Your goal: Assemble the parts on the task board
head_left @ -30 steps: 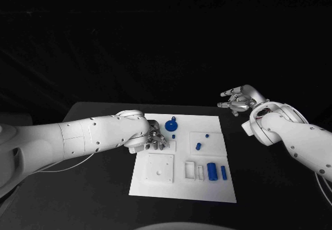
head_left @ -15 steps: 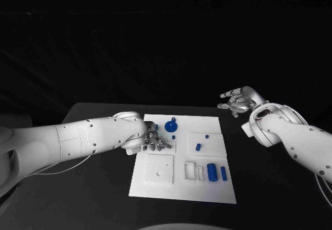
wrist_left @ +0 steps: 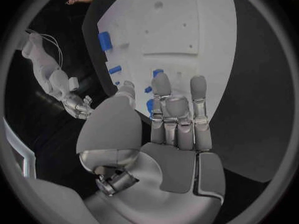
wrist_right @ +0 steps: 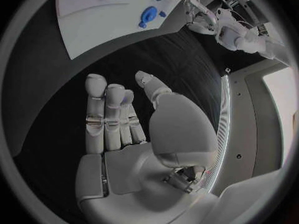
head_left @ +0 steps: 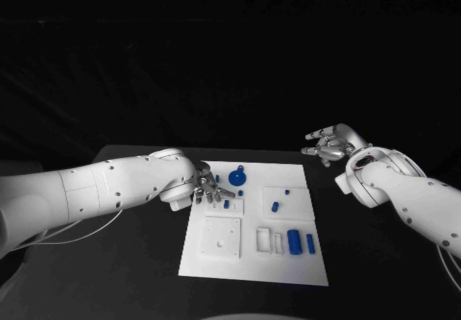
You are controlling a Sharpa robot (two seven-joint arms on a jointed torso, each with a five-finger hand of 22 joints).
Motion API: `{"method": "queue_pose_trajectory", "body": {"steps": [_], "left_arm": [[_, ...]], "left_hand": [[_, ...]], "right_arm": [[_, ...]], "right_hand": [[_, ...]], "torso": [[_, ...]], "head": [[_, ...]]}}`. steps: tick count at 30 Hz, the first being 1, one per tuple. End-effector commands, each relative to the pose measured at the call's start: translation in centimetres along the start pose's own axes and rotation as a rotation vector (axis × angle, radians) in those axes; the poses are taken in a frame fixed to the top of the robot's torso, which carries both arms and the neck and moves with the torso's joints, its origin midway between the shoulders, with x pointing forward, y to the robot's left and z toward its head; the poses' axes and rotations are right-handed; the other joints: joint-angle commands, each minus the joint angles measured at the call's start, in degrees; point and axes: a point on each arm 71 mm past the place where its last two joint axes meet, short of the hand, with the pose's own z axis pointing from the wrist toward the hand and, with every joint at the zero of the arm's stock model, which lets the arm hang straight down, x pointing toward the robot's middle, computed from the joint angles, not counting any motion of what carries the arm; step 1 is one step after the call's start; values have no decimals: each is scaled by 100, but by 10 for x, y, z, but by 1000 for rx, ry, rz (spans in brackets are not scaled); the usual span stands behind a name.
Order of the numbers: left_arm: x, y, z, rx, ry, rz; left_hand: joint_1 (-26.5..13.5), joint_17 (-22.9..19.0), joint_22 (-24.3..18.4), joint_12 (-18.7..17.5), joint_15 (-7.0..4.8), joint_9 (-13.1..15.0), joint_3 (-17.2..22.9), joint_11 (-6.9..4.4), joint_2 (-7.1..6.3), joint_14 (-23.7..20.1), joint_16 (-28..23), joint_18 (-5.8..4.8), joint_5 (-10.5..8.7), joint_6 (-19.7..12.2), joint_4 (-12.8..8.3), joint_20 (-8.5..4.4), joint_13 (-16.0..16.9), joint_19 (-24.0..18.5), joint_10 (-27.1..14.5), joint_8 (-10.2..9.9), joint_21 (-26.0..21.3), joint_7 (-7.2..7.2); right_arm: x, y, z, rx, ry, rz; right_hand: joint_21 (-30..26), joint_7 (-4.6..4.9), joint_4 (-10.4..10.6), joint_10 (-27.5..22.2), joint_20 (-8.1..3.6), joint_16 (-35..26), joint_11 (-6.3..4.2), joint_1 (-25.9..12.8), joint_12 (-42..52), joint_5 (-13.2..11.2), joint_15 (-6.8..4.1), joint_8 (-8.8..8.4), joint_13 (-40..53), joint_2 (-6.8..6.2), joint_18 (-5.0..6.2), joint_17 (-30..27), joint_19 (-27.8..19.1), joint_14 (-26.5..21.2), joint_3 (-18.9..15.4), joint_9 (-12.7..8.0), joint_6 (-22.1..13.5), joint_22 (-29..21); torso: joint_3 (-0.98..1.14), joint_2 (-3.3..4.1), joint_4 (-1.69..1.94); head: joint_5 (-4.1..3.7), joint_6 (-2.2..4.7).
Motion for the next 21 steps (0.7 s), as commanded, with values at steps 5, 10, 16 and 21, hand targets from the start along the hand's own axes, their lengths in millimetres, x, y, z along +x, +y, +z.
{"method": "queue_pose_trajectory", "body": {"steps": [5, 10, 16, 21], "left_arm": [[-36, 2, -2, 1, -26, -91], [-66, 2, 3, -10, -75, -105], [-87, 1, 12, -32, -91, -83], [-97, -1, 20, -62, -74, -61]], "left_hand": [[127, -120, -24, -237, 40, -1108, 62, 78, 288, -42, -64, -76, 295, -510, -391, 34, 108, -25, 258, 1, -106, 174], [132, -157, -18, -268, 54, -1408, 56, 104, 338, -32, -68, -64, 311, -784, -488, 43, 155, 9, 258, 108, -147, 242], [105, -181, 22, -285, 60, -1581, 68, 129, 395, -63, -67, -66, 330, -1119, -552, 51, 182, 9, 258, 639, -189, 253], [24, -202, 99, -292, 56, -936, 100, 101, 328, -145, 33, -79, 102, -1893, -279, 53, 285, -25, 237, 2094, -209, 209]], "right_arm": [[2, 0, 0, -5, 11, 6], [2, 0, 0, -4, 13, 9], [2, 1, 0, -5, 16, 11], [3, 2, -1, -8, 18, 12]], "right_hand": [[-26, 3, 44, -28, 6, 8, 0, -60, -1, 53, -5, -18, -7, -6, 94, -4, 19, -27, 13, -1, -26, 256], [-16, 2, 44, -24, 5, 8, -1, -54, 4, 63, -5, -18, -3, -11, 93, -4, 21, -26, 16, -1, -27, 259], [-16, 2, 44, -24, 5, 8, -1, -54, 4, 63, -5, -18, -3, -11, 93, -4, 21, -26, 16, -1, -27, 259], [13, 1, 52, -8, 5, 12, -3, -55, 19, 76, -6, -14, 10, -10, 90, -4, 27, -21, 22, 1, 8, 266]], "torso": [[3, 11, -16], [8, 51, -39], [18, 110, -93], [30, 174, -144]], "head": [[9, 48], [10, 88], [61, 139], [106, 197]]}}
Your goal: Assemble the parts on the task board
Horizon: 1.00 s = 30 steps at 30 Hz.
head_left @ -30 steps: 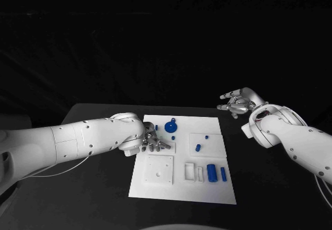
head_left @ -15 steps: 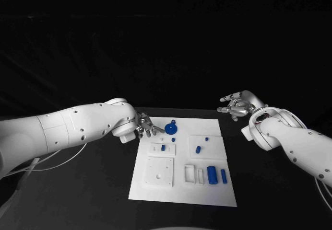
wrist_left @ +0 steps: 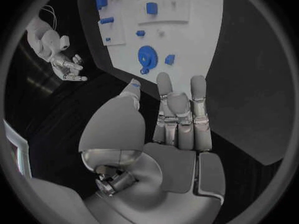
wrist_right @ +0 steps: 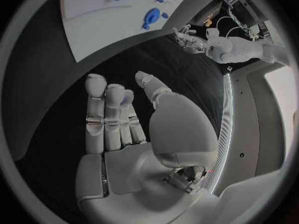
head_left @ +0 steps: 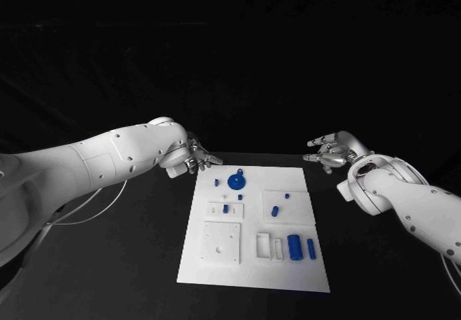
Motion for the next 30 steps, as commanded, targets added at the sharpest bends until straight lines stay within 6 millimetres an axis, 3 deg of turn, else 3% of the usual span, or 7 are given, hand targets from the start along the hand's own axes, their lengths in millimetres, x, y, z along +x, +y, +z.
{"method": "queue_pose_trajectory", "body": {"steps": [1, 2, 4, 6, 11, 17, 30], "left_arm": [[0, -4, 4, 11, 66, 51], [-1, -5, 6, 7, 64, 57], [-2, -6, 9, 0, 59, 67], [-2, -5, 13, -8, 54, 80], [0, -3, 19, -20, 49, 104], [4, 0, 23, -30, 74, 119], [8, 6, 24, -38, 108, 130]], "left_hand": [[-7, -23, 36, -14, -15, 452, 1, 39, -97, -60, 66, -81, -29, -353, 98, 14, 63, -27, 245, 734, -34, -59], [-4, -31, 45, -21, -5, 537, -16, 8, -125, -61, 78, -86, -32, -406, 108, 16, 73, -24, 244, 857, -33, -50], [-7, -45, 71, 2, -18, 1126, -37, -26, -162, -89, 132, -98, -21, -636, 111, 0, 131, -34, 228, 1460, -39, -101], [-8, -69, 99, 14, -28, 1523, -23, -42, -137, -107, 180, -106, 6, -740, 96, -8, 180, -37, 221, 1727, -44, -143], [-19, -118, 141, 5, -28, 1732, -11, -41, -117, -120, 213, -108, 28, -748, 96, -10, 218, -36, 216, 1675, -54, -144], [-36, -159, 165, -26, -16, 1689, -15, -25, -117, -140, 215, -106, 20, -735, 102, 2, 223, -44, 207, 1502, -79, -120], [-58, -221, 229, -64, 3, 1512, -18, 0, -177, -172, 249, -96, -3, -696, 198, 21, 232, -56, 204, 1195, -108, -75]], "right_arm": [[2, 2, -1, -11, 14, 2], [2, 3, -1, -11, 14, 2], [2, 3, -1, -13, 15, 3], [2, 4, -1, -14, 15, 3], [1, 5, -2, -17, 15, 4], [1, 6, -2, -18, 16, 4], [1, 5, -2, -14, 16, 4]], "right_hand": [[13, 2, 36, -8, 5, 12, -3, -55, 19, 20, -6, -14, 9, -10, 90, -4, 27, -21, 5, 1, 9, 266], [13, 2, 36, -8, 5, 12, -3, -55, 19, 20, -6, -14, 9, -10, 90, -4, 27, -21, 5, 1, 9, 266], [13, 2, 36, -8, 5, 12, -3, -55, 19, 20, -6, -14, 9, -10, 90, -4, 27, -21, 5, 1, 9, 266], [1, 1, 37, -15, 4, 10, -3, -56, 12, 26, -7, -17, 0, -18, 90, -4, 24, -25, 3, 0, 1, 264], [1, 1, 37, -15, 4, 10, -3, -56, 12, 26, -7, -17, 0, -18, 90, -4, 24, -25, 3, 0, 1, 264], [7, -1, 45, -13, 4, 10, -3, -60, 12, 31, -7, -14, 0, -21, 89, -4, 25, -23, -8, 2, 30, 265], [7, -2, 52, -17, 3, 10, -4, -58, 8, 27, -8, -13, -5, -23, 88, -4, 25, -24, -25, 4, 64, 265]], "torso": [[14, 75, -60], [15, 88, -70], [18, 117, -92], [23, 143, -107], [30, 180, -137], [31, 201, -161], [36, 194, -141]], "head": [[45, 53], [55, 68], [71, 97], [79, 116], [94, 142], [110, 138], [87, 118]]}}
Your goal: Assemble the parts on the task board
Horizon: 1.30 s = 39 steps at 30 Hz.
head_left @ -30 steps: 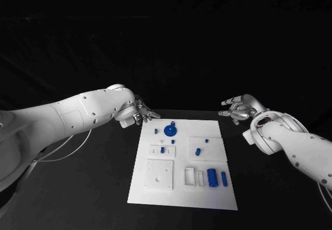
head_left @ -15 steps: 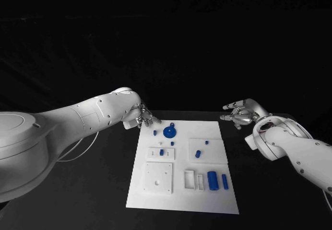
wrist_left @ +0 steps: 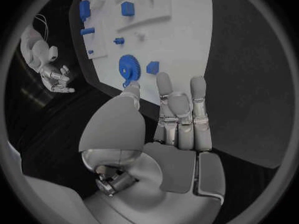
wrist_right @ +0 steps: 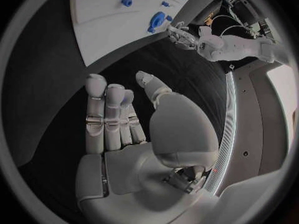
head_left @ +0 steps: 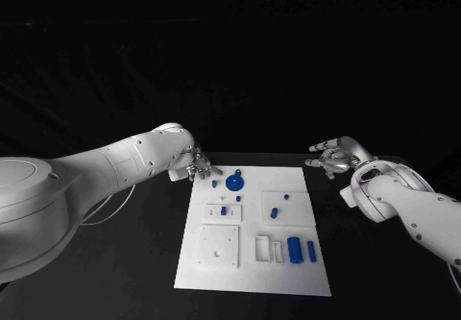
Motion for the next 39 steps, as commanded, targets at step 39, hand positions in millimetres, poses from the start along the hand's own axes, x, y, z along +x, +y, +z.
{"method": "queue_pose_trajectory", "body": {"steps": [39], "left_arm": [[17, 1, 3, 9, 118, 44]], "left_hand": [[-135, -63, 196, -61, 31, -296, -150, 41, 569, -96, 98, -84, 44, 259, -640, 28, 10, -26, 206, -787, -147, 118]], "right_arm": [[5, 1, 2, 1, 23, 0]], "right_hand": [[-3, 7, -3, -30, 3, 9, -10, 23, 3, 9, -7, -14, -10, 9, 90, -4, 20, -29, -9, 3, 3, 263]], "torso": [[-8, 18, -7]], "head": [[20, -11]]}}
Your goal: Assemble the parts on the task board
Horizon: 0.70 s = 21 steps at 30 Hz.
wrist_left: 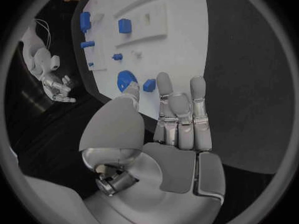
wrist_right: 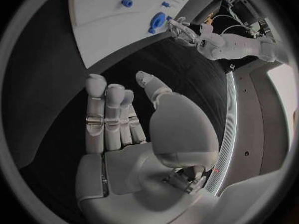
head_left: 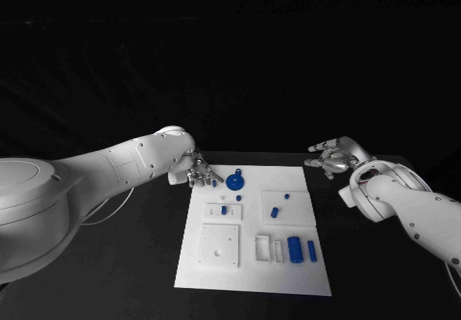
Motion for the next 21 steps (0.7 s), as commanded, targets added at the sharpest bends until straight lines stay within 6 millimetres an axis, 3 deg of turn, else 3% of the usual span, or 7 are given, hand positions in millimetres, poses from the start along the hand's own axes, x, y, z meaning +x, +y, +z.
{"method": "queue_pose_trajectory", "body": {"steps": [1, 5, 10, 12, 14, 15, 21], "left_arm": [[3, -2, 0, 16, 20, -11], [1, -1, 0, 17, -1, -25], [0, -1, 0, 25, -8, -41], [0, -2, 0, 30, -6, -47], [1, -3, 0, 35, -5, -51], [1, -3, 0, 37, -4, -53], [1, -3, 0, 46, 2, -63]], "left_hand": [[7, -12, 16, -15, 12, 15, -131, 43, 306, -40, 21, -84, 32, 31, -284, 10, 6, -2, 204, -44, -47, -1], [82, -20, 29, -26, 12, -45, -324, 41, 629, -31, 15, -78, 52, 53, -573, 11, -4, 15, 212, -112, -64, 3], [230, -17, 50, -23, 9, -58, -486, 35, 858, -23, 17, -83, 59, 59, -739, 6, -12, 24, 216, -118, -87, -14], [309, -17, 54, -24, 6, -60, -454, 32, 927, -28, 14, -84, 106, 60, -783, 5, -13, 24, 212, -118, -89, -16], [387, -15, 57, -27, 1, -68, -431, 27, 965, -27, 17, -86, 440, 62, -840, 2, -14, 23, 212, -126, -92, -29], [429, -15, 60, -28, 0, -76, -426, 22, 984, -29, 16, -88, 511, 70, -871, 0, -14, 23, 211, -132, -94, -35], [614, -16, 71, -41, -4, -102, -386, 13, 1094, -36, 9, -94, 627, 80, -1002, -4, -20, 18, 204, -154, -103, -50]], "right_arm": [[2, 0, 0, -2, 19, -5], [3, 0, 0, 4, 26, -10], [4, -1, 1, 9, 32, -13], [4, -1, 1, 11, 35, -14], [5, -1, 1, 12, 38, -15], [5, -1, 2, 13, 39, -15], [6, -1, 2, 16, 45, -17]], "right_hand": [[-3, 8, -2, -34, 3, 9, -13, 22, 3, 10, -7, -14, -6, 9, 91, -4, 20, -29, -9, 3, 4, 264], [-11, 14, -49, -45, 5, 6, -9, 56, -1, -51, -4, -16, -8, 14, 91, -4, 12, -38, 21, 2, -25, 263], [-12, 14, -68, -48, 7, 5, -7, 57, -1, -73, -2, -16, -8, 15, 92, -4, 9, -41, 33, 2, -27, 263], [-12, 14, -68, -48, 7, 5, -7, 57, -1, -73, -2, -16, -8, 15, 92, -4, 9, -41, 33, 2, -27, 263], [-12, 14, -68, -48, 7, 5, -7, 57, -1, -73, -2, -16, -8, 15, 92, -4, 9, -41, 33, 2, -27, 263], [-12, 14, -68, -48, 7, 5, -7, 57, -1, -73, -2, -16, -8, 15, 92, -4, 9, -41, 33, 2, -27, 263], [-31, 16, -81, -54, 9, 5, -5, 30, 1, -70, 0, -16, -8, 20, 95, -4, 2, -45, 37, 2, -32, 259]], "torso": [[-1, 1, 0], [-1, 5, -2], [0, 6, -2], [3, 5, -1], [3, 5, 0], [2, 5, -2], [1, 4, -3]], "head": [[3, -4], [-7, -6], [-3, -14], [1, -20], [1, -21], [2, -23], [4, -29]]}}
